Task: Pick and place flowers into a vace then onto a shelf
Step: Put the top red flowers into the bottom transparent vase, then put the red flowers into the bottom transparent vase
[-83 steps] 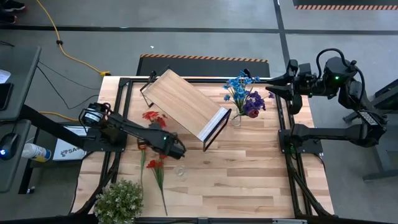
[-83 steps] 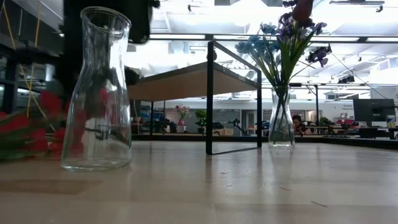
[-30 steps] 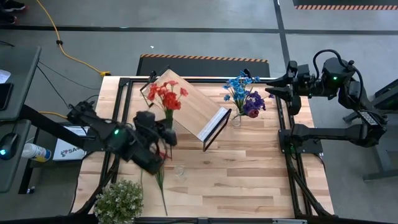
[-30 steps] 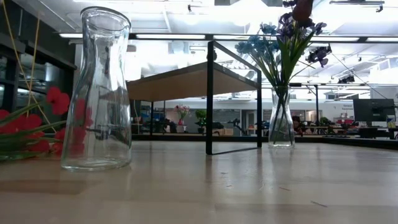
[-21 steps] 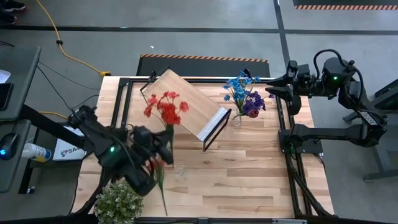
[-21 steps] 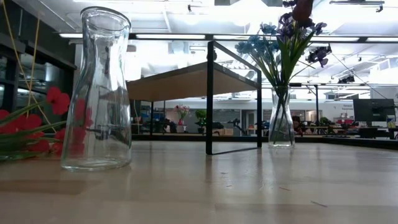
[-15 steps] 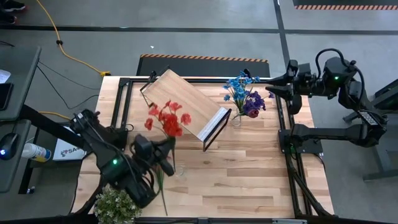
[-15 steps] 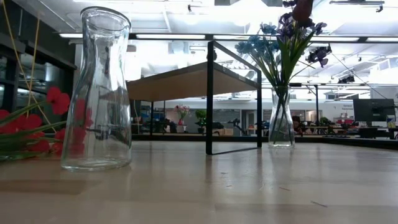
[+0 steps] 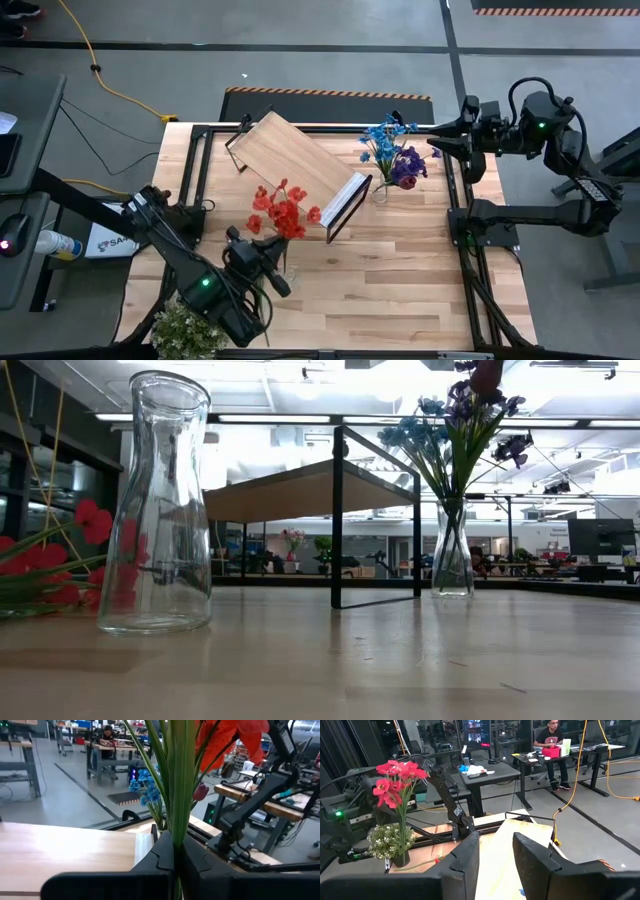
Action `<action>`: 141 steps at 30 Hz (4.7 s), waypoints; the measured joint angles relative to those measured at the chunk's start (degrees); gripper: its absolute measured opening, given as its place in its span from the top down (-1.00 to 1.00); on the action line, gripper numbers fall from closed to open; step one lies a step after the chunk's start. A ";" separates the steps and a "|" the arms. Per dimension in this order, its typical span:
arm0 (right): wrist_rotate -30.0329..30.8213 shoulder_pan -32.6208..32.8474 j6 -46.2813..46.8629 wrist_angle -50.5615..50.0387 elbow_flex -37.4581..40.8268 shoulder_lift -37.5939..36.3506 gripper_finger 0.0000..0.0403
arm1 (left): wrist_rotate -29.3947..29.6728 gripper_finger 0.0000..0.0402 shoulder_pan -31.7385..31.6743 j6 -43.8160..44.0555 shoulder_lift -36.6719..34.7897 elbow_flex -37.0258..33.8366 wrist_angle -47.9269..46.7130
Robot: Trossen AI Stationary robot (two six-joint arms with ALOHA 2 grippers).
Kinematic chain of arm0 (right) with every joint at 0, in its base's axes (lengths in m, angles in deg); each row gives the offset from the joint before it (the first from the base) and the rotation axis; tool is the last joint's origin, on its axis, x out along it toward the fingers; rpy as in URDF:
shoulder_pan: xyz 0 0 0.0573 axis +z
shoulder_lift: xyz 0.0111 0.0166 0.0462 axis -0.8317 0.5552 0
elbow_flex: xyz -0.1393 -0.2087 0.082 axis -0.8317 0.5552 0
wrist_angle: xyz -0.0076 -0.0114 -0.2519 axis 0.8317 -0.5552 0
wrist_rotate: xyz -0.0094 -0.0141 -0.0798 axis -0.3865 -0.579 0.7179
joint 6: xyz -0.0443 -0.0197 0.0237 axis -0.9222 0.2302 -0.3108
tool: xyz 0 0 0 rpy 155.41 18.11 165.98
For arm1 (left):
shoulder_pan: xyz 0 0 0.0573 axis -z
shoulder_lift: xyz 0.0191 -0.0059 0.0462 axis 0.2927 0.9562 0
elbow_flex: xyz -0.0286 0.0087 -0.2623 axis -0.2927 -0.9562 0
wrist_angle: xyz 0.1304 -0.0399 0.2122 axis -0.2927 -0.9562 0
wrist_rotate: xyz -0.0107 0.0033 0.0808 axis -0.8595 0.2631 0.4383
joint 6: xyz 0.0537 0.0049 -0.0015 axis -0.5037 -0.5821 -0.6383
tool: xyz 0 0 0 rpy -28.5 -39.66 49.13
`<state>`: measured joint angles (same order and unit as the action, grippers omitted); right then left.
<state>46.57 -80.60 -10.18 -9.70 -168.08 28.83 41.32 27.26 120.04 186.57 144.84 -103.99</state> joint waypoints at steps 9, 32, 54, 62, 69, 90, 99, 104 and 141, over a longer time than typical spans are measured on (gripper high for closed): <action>-0.15 -0.01 1.29 0.00 0.00 0.00 0.45 | 0.03 0.81 -0.01 0.87 1.02 -2.05 0.05; -0.20 -0.01 1.49 0.00 0.00 0.00 0.45 | -0.91 0.78 -0.01 15.68 1.13 -14.80 5.04; -0.22 -0.01 1.46 0.00 0.00 0.00 0.45 | -8.07 0.72 -0.01 15.04 1.11 -16.92 10.16; -0.22 -0.01 1.46 0.00 0.00 0.00 0.45 | -8.67 0.58 -0.01 15.07 1.09 -16.92 10.56; -0.22 0.01 1.44 0.00 0.00 0.00 0.45 | -9.78 0.60 -0.01 15.07 1.09 -16.92 10.96; -0.22 -0.01 1.32 0.00 0.00 0.00 0.45 | -15.20 0.51 -0.03 13.32 1.07 -16.92 11.64; -0.22 0.01 1.31 0.02 0.00 0.02 0.45 | -15.20 0.19 -0.03 13.32 1.07 -16.92 11.93; -0.20 0.01 1.31 0.02 0.00 0.02 0.45 | -17.22 -0.08 -0.03 12.56 1.07 -16.92 11.93; -0.19 -0.01 0.29 0.02 0.00 0.02 0.45 | -43.88 -0.83 0.06 0.17 -0.11 -9.06 9.69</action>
<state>46.38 -80.61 -9.89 -9.68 -168.08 28.85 -2.56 27.32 120.20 186.46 135.78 -94.30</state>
